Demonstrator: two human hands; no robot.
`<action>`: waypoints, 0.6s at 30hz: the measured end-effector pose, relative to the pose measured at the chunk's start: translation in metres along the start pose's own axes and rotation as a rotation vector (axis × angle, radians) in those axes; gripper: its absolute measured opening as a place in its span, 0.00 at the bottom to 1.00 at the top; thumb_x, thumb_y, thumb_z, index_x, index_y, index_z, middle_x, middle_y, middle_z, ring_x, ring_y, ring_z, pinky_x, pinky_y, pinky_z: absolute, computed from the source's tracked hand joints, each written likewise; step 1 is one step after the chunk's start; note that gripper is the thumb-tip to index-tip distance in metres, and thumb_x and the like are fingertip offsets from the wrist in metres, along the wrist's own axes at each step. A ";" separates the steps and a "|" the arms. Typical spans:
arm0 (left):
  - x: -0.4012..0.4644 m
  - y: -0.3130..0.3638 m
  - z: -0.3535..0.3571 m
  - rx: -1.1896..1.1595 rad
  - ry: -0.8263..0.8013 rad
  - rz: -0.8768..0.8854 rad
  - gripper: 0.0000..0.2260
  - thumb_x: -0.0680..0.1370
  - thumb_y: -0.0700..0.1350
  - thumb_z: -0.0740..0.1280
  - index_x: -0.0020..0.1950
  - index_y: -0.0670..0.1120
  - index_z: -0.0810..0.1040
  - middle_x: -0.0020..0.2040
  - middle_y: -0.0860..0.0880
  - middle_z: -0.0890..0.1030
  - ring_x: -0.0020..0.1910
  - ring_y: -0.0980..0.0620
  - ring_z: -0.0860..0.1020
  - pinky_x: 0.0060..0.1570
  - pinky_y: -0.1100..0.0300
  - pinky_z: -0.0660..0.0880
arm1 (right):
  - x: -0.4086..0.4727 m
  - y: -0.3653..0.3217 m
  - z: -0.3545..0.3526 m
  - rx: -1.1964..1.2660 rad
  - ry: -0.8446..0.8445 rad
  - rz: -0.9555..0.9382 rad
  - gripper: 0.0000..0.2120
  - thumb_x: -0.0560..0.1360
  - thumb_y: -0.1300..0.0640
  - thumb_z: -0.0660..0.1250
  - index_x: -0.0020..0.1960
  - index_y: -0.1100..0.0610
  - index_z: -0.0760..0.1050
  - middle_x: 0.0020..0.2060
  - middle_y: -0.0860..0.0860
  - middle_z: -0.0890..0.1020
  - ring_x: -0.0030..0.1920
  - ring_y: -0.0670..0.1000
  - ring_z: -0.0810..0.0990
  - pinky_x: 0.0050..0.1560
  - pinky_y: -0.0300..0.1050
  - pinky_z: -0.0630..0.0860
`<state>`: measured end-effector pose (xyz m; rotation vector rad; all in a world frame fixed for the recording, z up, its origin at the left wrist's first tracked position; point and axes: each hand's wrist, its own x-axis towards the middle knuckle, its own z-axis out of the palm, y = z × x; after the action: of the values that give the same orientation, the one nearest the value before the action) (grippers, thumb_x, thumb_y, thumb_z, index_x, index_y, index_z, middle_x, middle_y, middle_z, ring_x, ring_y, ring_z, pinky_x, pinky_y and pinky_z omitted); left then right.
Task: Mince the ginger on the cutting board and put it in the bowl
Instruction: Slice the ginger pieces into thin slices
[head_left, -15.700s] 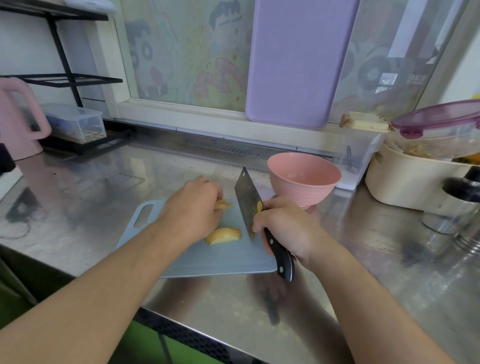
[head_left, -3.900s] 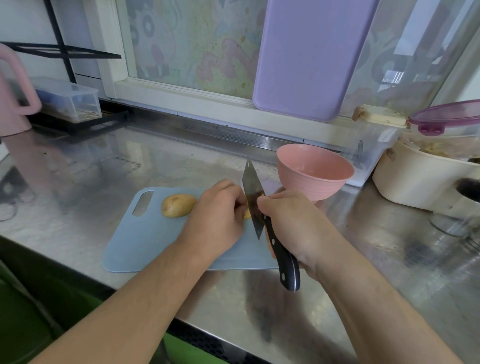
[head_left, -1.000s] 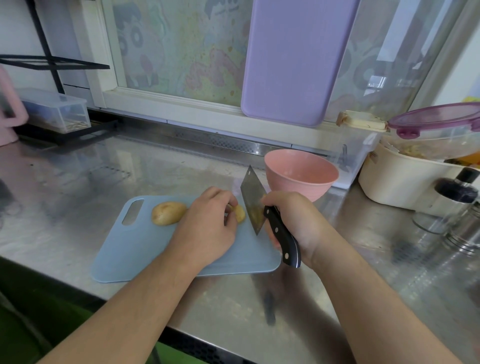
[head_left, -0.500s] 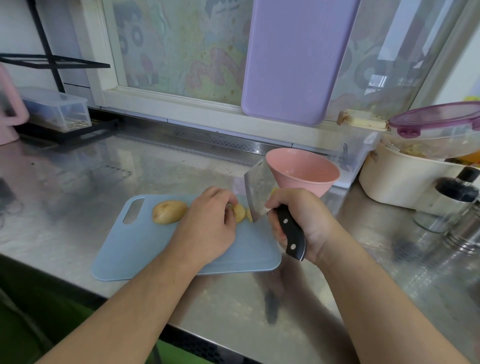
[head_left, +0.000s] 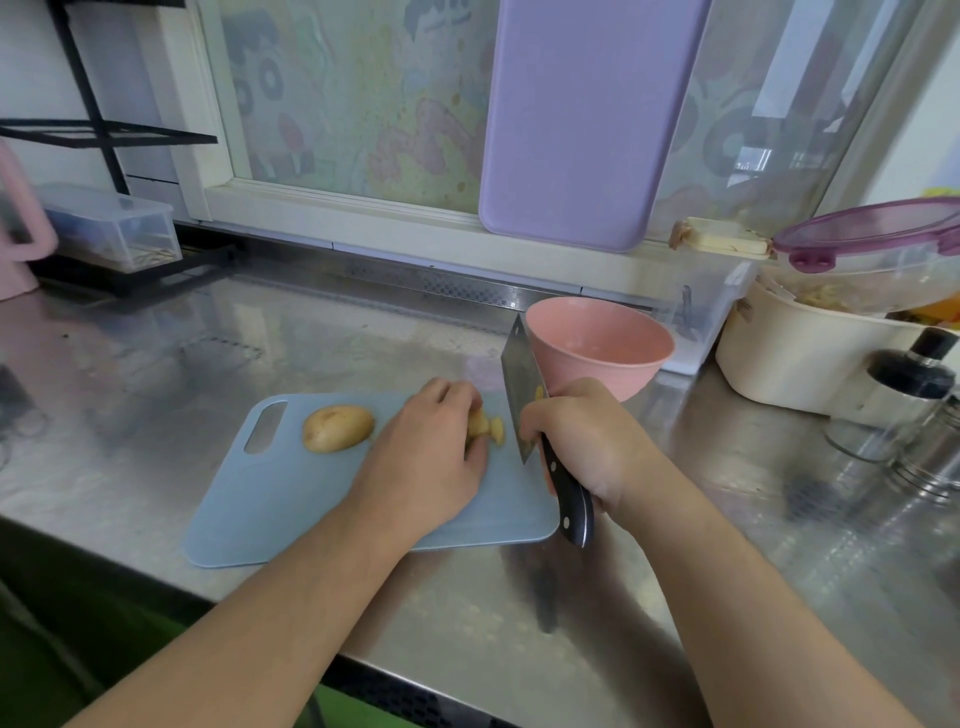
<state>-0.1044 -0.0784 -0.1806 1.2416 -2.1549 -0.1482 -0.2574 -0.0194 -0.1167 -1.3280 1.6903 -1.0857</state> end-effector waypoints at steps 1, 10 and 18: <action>0.000 0.000 -0.001 -0.010 0.000 0.002 0.11 0.78 0.48 0.69 0.60 0.50 0.75 0.57 0.51 0.76 0.54 0.48 0.78 0.52 0.48 0.78 | 0.000 0.000 0.001 0.010 -0.017 0.010 0.04 0.63 0.65 0.65 0.34 0.60 0.69 0.30 0.57 0.65 0.31 0.54 0.64 0.33 0.47 0.59; 0.000 0.003 -0.003 -0.125 -0.026 -0.060 0.14 0.75 0.56 0.71 0.56 0.53 0.74 0.55 0.55 0.73 0.51 0.53 0.78 0.52 0.50 0.79 | 0.000 0.003 0.001 0.070 -0.080 0.066 0.07 0.65 0.64 0.65 0.30 0.60 0.70 0.26 0.61 0.70 0.29 0.59 0.67 0.34 0.52 0.60; 0.001 0.005 -0.001 -0.049 -0.019 -0.031 0.11 0.78 0.49 0.68 0.58 0.51 0.73 0.57 0.53 0.73 0.55 0.50 0.78 0.53 0.50 0.78 | -0.001 0.000 -0.004 0.051 -0.071 0.055 0.07 0.67 0.67 0.64 0.33 0.60 0.69 0.30 0.59 0.68 0.26 0.55 0.66 0.30 0.46 0.61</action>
<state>-0.1079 -0.0762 -0.1774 1.2503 -2.1363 -0.2249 -0.2607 -0.0180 -0.1156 -1.2660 1.6279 -1.0312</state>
